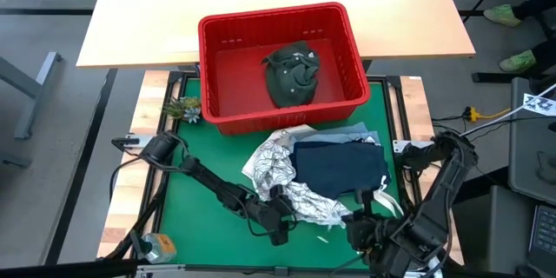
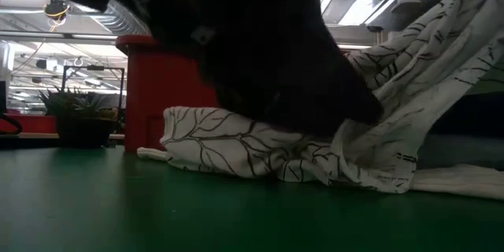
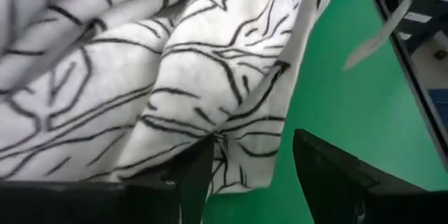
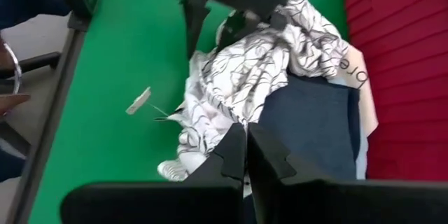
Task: Fold laundry
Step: Fold the patterned white shirt
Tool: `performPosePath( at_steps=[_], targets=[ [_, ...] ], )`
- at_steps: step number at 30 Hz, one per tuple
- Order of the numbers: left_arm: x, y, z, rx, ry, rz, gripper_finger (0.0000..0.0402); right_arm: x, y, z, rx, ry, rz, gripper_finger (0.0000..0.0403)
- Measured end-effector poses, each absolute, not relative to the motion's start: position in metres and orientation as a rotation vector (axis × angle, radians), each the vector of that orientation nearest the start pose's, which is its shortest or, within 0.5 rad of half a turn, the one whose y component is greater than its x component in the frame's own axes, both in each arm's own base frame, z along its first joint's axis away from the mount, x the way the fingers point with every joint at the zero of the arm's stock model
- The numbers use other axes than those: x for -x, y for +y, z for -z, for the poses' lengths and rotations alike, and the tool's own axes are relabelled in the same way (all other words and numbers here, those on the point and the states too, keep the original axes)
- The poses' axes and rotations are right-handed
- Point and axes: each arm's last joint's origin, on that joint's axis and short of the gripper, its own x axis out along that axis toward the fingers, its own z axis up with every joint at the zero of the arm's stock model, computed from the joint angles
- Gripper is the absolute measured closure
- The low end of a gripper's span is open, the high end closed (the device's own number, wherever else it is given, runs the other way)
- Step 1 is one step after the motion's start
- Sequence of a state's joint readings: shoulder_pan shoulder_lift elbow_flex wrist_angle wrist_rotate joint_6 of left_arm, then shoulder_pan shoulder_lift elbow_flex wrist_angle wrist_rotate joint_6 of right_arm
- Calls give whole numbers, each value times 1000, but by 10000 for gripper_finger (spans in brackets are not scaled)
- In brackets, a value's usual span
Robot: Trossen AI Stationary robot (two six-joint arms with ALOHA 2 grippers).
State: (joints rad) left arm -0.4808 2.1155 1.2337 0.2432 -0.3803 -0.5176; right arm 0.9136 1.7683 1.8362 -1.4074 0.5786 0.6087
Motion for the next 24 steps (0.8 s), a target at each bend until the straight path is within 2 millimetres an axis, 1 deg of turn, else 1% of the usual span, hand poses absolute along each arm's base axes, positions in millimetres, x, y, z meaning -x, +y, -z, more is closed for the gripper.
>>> performPosePath(
  at_steps=[3,6,9,12,13,14,17,20,24],
  targets=[
    [-392,-190,-115,230,594,-66,213,-220,250,-350,374,983,43,398],
    [-393,-189,-115,244,594,-74,235,-224,247,-350,372,985,57,398],
    [-393,-188,-115,255,594,-79,289,-227,244,-350,390,982,64,398],
    [-392,-189,-115,264,598,-71,365,-231,240,-350,433,973,76,398],
    [-392,-189,-115,272,602,-61,382,-232,239,-350,448,973,72,398],
    [-392,-190,-115,289,607,-53,389,-234,237,-351,468,970,76,398],
    [-392,-191,-117,354,626,-18,392,-235,232,-354,506,964,73,398],
    [-393,-195,-128,424,640,60,397,-236,225,-364,545,931,78,398],
    [-388,-203,-163,472,607,182,398,-241,210,-379,599,898,80,398]
  ],
)
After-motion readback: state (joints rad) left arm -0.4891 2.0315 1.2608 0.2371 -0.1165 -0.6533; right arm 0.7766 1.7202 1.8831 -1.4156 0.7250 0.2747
